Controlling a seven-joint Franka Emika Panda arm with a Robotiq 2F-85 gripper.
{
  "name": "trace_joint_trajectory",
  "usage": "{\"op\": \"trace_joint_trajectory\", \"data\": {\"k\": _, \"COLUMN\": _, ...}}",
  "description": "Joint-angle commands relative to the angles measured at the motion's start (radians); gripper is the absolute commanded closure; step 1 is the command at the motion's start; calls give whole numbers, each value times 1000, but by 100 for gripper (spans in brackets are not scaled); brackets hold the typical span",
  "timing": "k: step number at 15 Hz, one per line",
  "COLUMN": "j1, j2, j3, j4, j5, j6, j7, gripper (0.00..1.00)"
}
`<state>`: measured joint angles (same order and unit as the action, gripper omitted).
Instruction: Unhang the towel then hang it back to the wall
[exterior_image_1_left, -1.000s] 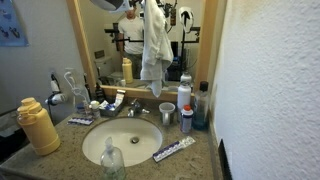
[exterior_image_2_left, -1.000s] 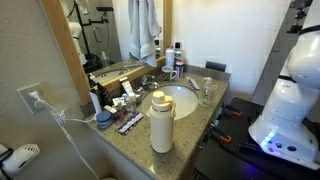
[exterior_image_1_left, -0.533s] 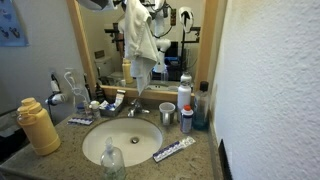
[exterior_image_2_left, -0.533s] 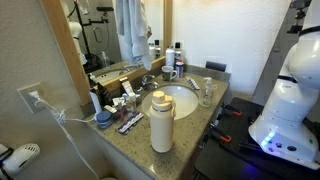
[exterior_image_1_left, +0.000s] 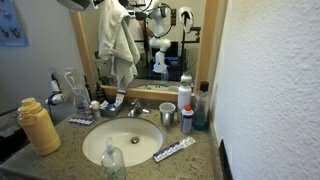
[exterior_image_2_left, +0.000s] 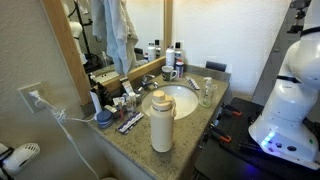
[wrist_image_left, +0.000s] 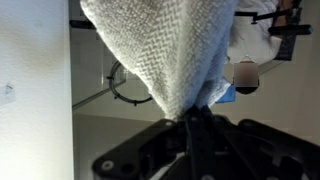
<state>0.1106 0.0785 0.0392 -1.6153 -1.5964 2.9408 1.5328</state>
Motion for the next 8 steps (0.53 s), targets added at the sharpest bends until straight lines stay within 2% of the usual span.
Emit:
{"op": "trace_joint_trajectory", "data": {"k": 1, "j1": 5, "j2": 27, "j3": 5, "j4": 11, "j5": -11, "j6": 48, "j7": -74, "gripper": 99}}
{"op": "trace_joint_trajectory", "data": {"k": 5, "j1": -10, "j2": 56, "j3": -14, "j4": 27, "j5": -6, "j6": 25, "j7": -129, "gripper": 99}}
{"op": "trace_joint_trajectory", "data": {"k": 8, "j1": -25, "j2": 55, "j3": -39, "j4": 40, "j5": -15, "j6": 3, "j7": -116, "gripper": 99}}
